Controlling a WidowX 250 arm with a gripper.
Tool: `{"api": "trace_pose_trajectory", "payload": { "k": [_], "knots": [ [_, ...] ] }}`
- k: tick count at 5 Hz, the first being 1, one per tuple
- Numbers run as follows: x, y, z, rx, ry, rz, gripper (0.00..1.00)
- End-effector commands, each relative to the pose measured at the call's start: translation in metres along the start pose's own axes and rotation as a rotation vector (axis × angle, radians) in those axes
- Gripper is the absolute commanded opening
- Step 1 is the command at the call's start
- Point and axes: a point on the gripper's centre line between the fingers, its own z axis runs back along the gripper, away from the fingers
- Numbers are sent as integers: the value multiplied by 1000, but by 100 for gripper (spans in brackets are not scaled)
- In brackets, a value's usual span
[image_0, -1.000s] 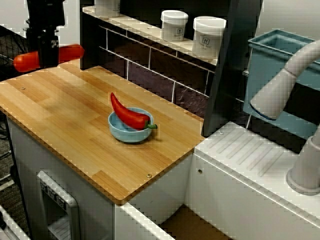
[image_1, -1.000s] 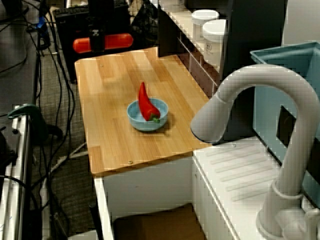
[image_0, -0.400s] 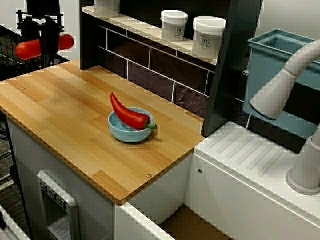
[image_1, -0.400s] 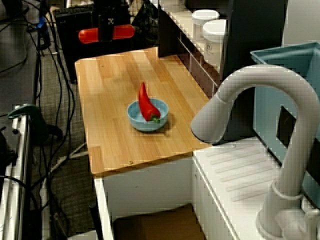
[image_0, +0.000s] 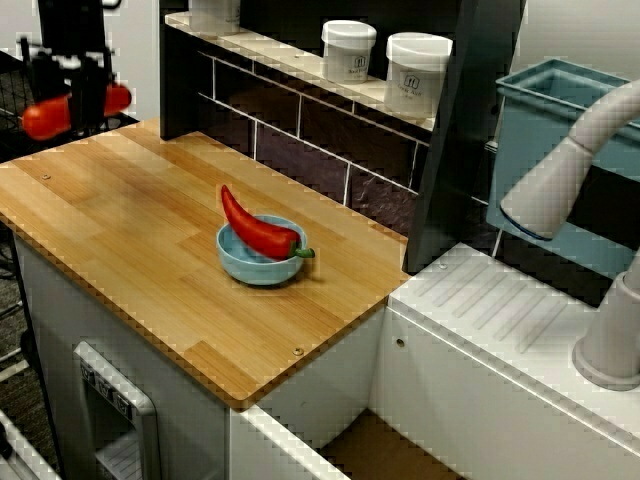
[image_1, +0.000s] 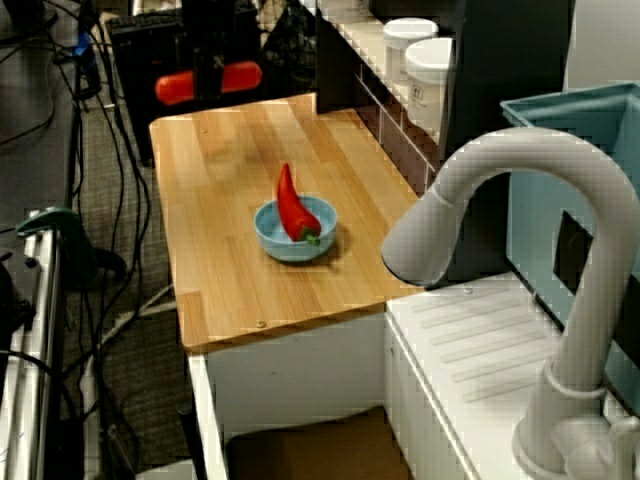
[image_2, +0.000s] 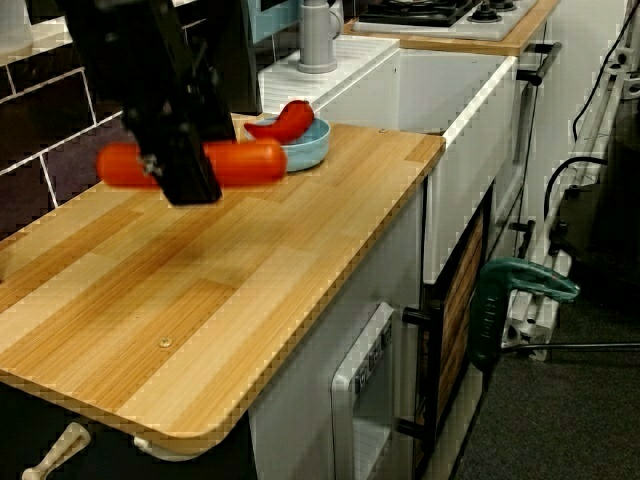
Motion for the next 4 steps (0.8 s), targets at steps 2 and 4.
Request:
{"api": "trace_pose_trajectory", "payload": {
  "k": [2, 4],
  "knots": [
    [7, 9, -20, 69, -80, -6, 0],
    [19, 2, -38, 110, -97, -15, 0]
  ]
}}
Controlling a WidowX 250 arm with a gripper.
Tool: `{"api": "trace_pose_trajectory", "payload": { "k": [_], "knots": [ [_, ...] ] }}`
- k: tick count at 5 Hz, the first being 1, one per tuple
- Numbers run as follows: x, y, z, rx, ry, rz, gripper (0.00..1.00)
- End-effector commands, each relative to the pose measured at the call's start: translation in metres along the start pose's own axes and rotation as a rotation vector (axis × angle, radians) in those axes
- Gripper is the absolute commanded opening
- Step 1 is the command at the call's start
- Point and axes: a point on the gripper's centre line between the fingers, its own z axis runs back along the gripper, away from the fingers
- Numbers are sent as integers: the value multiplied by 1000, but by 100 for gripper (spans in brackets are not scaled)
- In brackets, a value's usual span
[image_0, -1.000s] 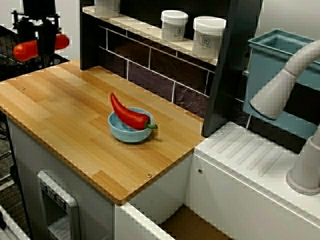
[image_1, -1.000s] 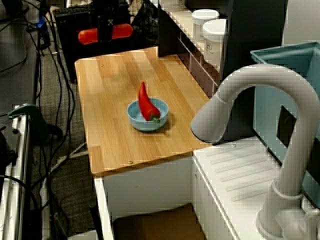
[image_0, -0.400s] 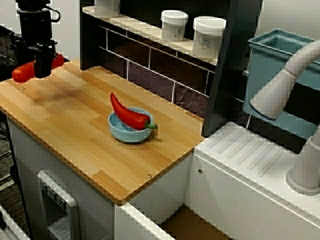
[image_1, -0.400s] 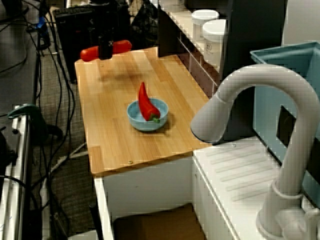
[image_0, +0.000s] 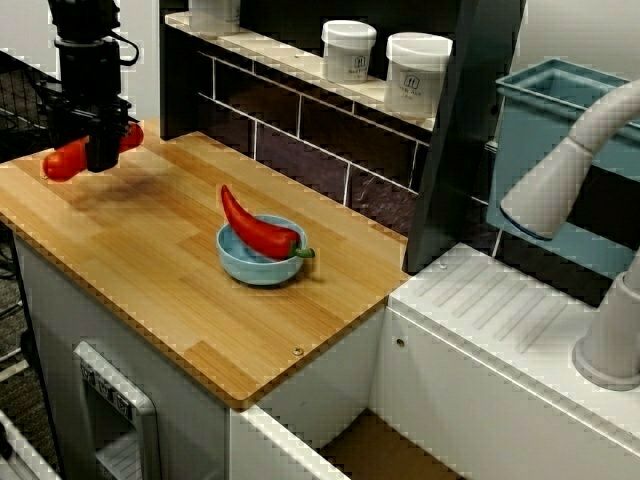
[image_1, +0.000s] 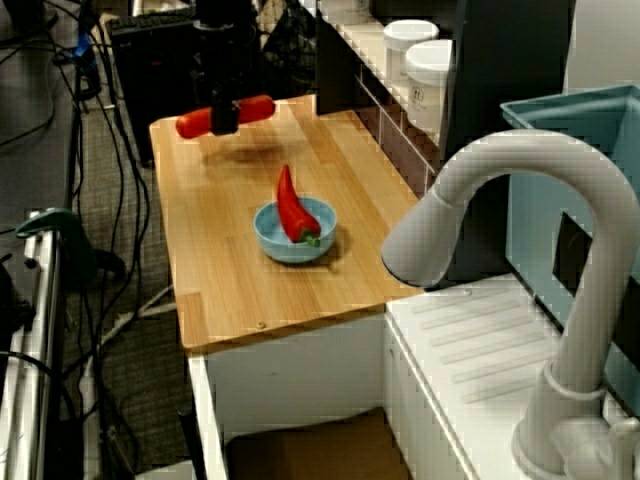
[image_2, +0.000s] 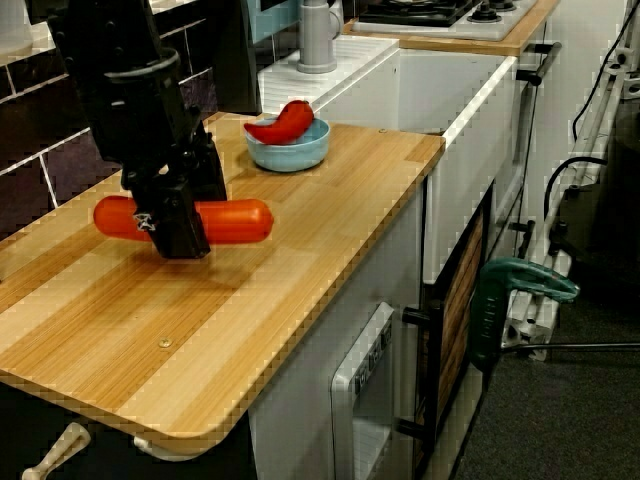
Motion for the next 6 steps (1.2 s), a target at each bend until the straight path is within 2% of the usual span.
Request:
{"api": "trace_pose_trajectory", "payload": {
  "k": [1, 2, 4, 5, 6],
  "knots": [
    [1, -1, -9, 52, -47, -27, 0],
    [2, 0, -6, 47, -44, -30, 100],
    [5, 5, -1, 38, -22, -46, 100],
    [10, 6, 7, -5, 13, -109, 100],
    [12, 1, 23, -65, 10, -202, 100]
  ]
}}
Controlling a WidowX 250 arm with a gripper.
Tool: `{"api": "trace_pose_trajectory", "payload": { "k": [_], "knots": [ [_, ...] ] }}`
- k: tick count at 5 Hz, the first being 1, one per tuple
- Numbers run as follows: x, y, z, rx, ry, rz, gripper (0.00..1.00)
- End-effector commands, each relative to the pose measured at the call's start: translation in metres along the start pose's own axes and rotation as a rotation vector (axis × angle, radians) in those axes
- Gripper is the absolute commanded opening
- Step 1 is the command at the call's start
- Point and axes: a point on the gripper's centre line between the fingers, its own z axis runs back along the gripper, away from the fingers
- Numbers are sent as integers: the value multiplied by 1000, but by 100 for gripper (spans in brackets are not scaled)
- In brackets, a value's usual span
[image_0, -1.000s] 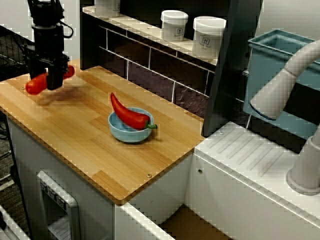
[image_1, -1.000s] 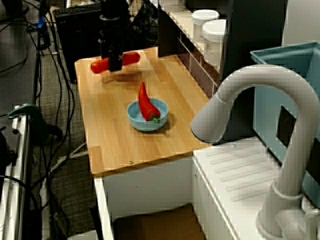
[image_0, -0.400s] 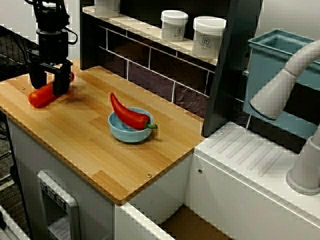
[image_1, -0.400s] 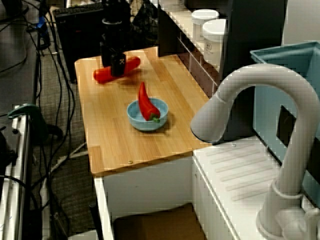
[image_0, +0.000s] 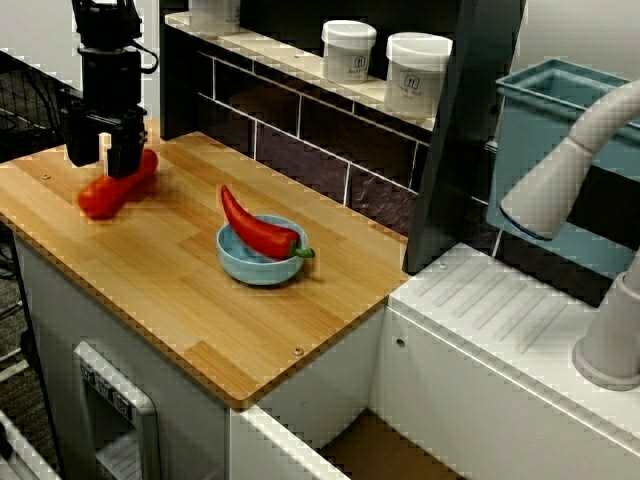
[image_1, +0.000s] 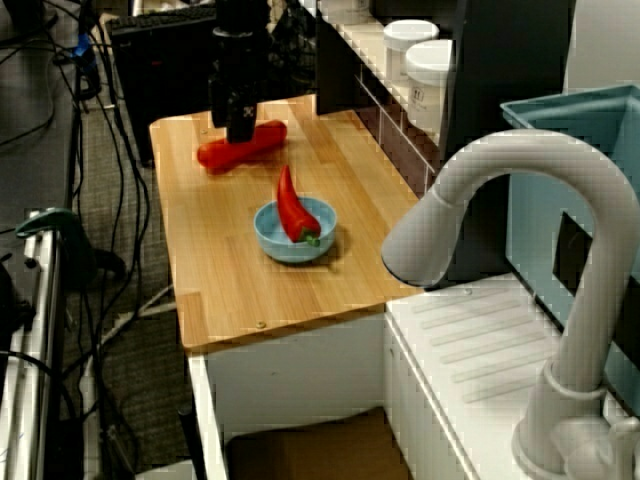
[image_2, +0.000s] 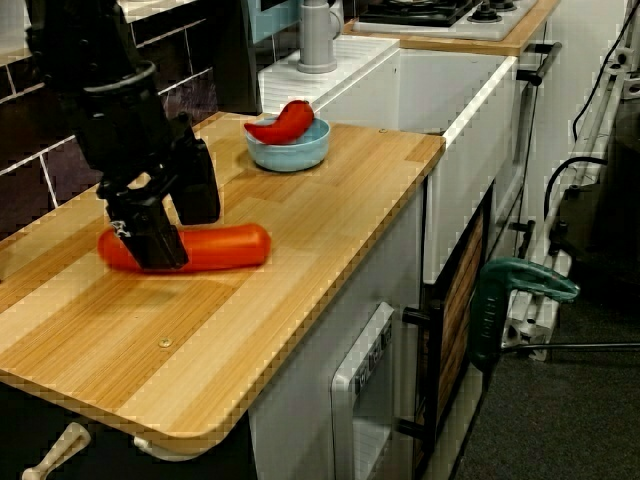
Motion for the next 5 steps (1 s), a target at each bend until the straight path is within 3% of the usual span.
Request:
{"api": "trace_pose_trajectory", "payload": {
  "k": [1, 2, 3, 4, 5],
  "knots": [
    [-4, -4, 43, -69, -77, -317, 100],
    [-3, -21, 46, -100, -75, -573, 100],
    [-3, -39, 43, -64, -75, -823, 100],
    [-5, -62, 47, 41, -128, -986, 100],
    [-5, -81, 51, 69, -148, -1026, 100]
  ]
}}
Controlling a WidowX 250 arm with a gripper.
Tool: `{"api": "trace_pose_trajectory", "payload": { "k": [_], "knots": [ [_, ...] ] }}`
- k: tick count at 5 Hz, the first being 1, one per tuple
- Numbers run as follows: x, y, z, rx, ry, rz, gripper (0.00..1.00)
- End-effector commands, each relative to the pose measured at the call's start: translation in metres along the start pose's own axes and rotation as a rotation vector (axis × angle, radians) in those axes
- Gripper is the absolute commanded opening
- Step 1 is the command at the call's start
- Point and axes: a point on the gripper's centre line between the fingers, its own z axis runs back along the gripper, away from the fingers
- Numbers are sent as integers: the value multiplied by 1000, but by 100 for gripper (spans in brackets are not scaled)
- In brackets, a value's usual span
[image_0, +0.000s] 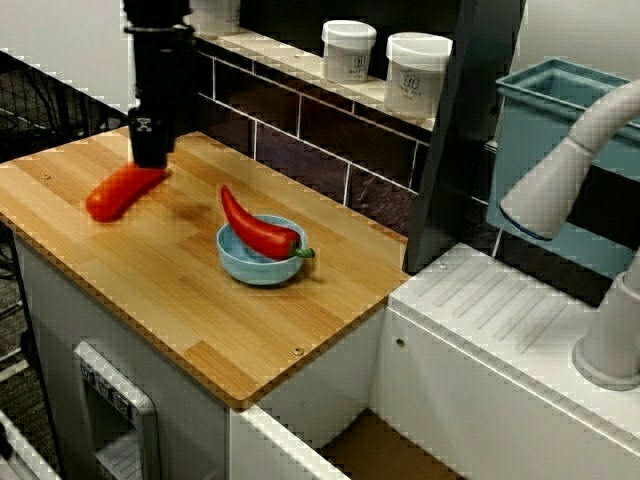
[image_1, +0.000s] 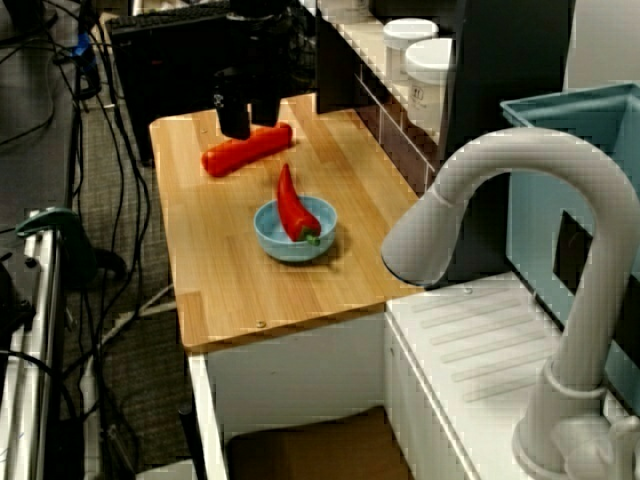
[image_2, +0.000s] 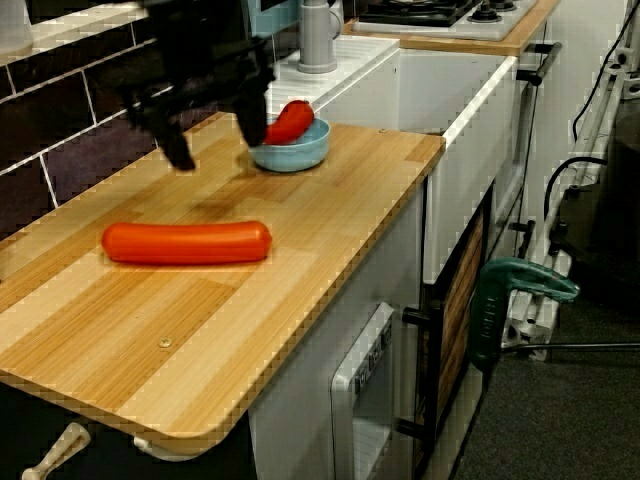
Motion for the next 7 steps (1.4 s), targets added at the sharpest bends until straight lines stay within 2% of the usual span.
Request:
{"api": "trace_pose_trajectory", "payload": {
  "k": [1, 3, 5, 7],
  "knots": [
    [19, -14, 25, 89, -29, -78, 100],
    [37, -35, 21, 96, -51, -102, 100],
    [55, -54, -4, 131, -39, -126, 100],
    [62, -59, -20, 115, -46, -65, 100]
  ]
}}
